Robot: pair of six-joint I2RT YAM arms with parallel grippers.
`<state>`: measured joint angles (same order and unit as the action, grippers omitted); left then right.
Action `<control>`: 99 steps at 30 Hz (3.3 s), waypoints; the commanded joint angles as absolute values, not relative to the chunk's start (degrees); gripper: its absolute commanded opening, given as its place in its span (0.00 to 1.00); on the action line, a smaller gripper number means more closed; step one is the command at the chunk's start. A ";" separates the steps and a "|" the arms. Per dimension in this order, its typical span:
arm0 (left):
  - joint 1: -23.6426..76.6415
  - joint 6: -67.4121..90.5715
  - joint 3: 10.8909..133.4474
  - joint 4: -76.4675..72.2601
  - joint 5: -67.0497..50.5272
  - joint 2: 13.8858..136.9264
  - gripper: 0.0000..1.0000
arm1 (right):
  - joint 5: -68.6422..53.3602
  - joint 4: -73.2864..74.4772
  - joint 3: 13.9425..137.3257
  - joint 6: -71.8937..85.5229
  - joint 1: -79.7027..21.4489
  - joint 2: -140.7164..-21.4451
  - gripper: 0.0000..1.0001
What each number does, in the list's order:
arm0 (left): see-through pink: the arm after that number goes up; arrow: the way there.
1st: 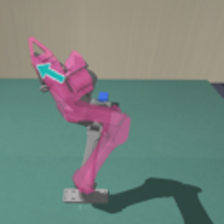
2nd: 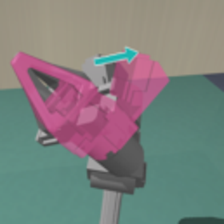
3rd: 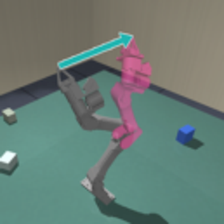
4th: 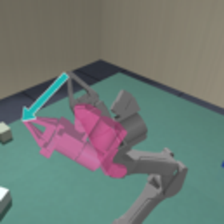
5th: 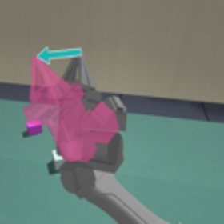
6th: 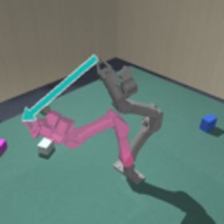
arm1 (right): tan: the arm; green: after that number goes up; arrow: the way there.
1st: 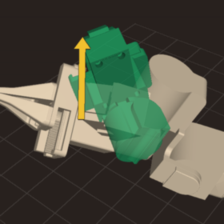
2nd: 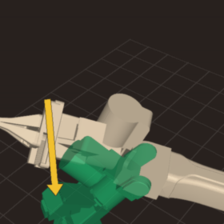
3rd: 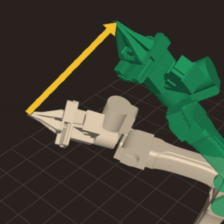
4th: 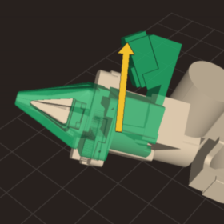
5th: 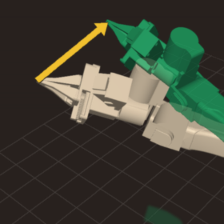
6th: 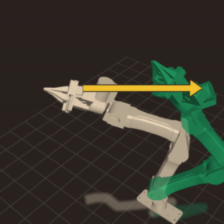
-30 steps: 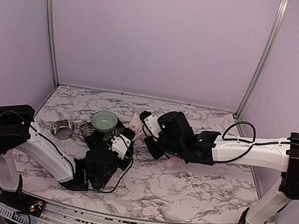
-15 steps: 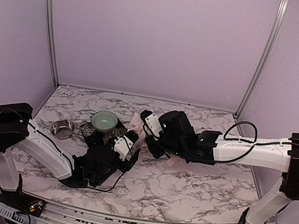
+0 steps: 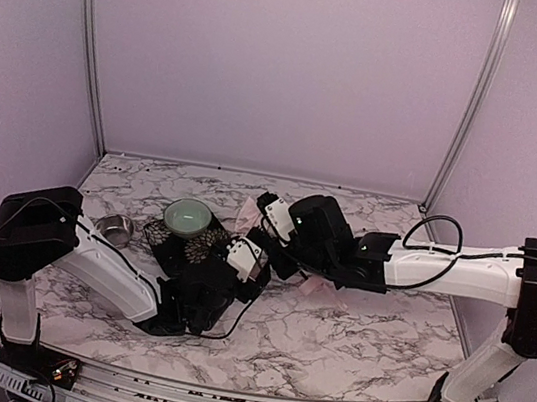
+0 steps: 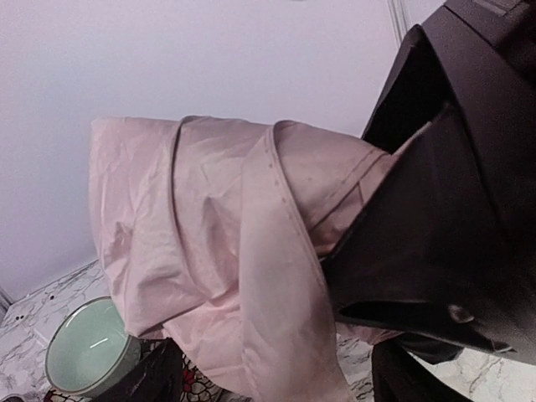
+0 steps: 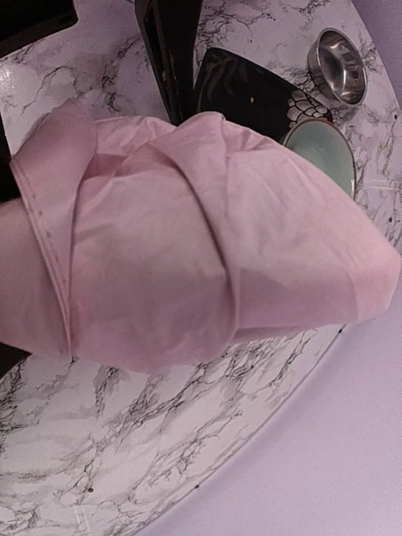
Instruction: Put away the umbrella
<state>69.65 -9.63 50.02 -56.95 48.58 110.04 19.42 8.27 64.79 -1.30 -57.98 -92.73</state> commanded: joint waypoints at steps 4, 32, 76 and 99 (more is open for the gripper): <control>69.00 -9.40 51.48 -56.67 60.25 110.12 0.74 | 19.46 4.84 66.71 -1.20 -58.10 -91.79 0.00; 63.09 17.14 38.44 -57.13 -28.75 84.34 0.00 | -8.12 7.02 57.42 -13.50 -48.58 -81.67 0.00; 59.55 5.10 30.77 -60.11 -9.52 97.51 0.72 | 2.20 22.59 65.60 -23.32 -55.79 -76.48 0.00; 59.86 -2.69 29.09 -60.64 -22.49 90.65 0.55 | -6.33 17.92 61.96 -26.28 -55.91 -70.40 0.00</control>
<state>59.79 -1.54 30.68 -60.55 -21.45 93.36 -5.72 21.78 61.19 -25.65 -55.46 -72.40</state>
